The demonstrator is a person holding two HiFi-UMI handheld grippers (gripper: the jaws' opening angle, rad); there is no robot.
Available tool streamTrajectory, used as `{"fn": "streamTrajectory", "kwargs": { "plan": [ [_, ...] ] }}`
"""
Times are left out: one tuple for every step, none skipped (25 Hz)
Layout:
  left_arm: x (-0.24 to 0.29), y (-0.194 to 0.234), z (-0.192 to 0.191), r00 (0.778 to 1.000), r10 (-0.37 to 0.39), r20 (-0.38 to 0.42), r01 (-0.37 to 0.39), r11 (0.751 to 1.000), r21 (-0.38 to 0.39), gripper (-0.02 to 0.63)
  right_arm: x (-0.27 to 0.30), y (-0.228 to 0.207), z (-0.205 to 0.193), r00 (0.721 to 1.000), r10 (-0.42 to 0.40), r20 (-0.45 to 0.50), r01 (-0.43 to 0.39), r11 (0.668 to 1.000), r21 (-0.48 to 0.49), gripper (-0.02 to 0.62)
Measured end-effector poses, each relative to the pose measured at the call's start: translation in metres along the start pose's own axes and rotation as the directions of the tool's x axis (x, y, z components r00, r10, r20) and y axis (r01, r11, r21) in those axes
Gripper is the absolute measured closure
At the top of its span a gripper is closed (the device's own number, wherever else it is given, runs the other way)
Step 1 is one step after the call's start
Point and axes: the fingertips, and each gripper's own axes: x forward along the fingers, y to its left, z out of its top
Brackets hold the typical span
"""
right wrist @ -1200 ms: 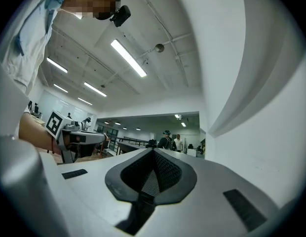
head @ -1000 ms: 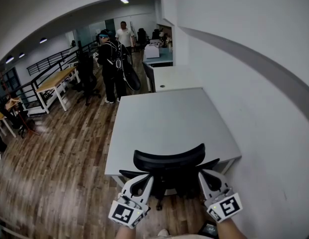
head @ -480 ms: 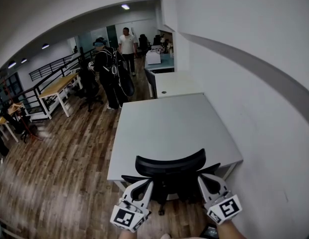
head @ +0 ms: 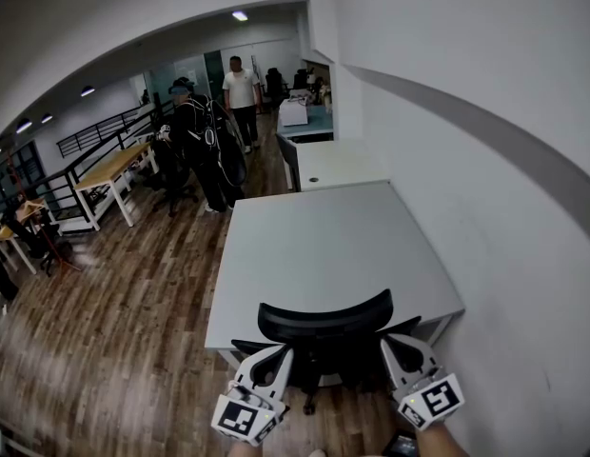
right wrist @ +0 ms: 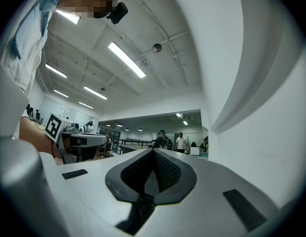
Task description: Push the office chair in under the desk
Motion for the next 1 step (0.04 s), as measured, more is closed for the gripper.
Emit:
{"fn": "streamTrajectory", "kwargs": {
  "plan": [
    [0.0012,-0.0004,0.0004,1.0,0.001,0.0,-0.001,1.0,0.001,0.604,-0.0002,-0.0022,0.0008,1.0,0.0,0.002,0.0,1.0,-0.001,0.563]
  ]
}}
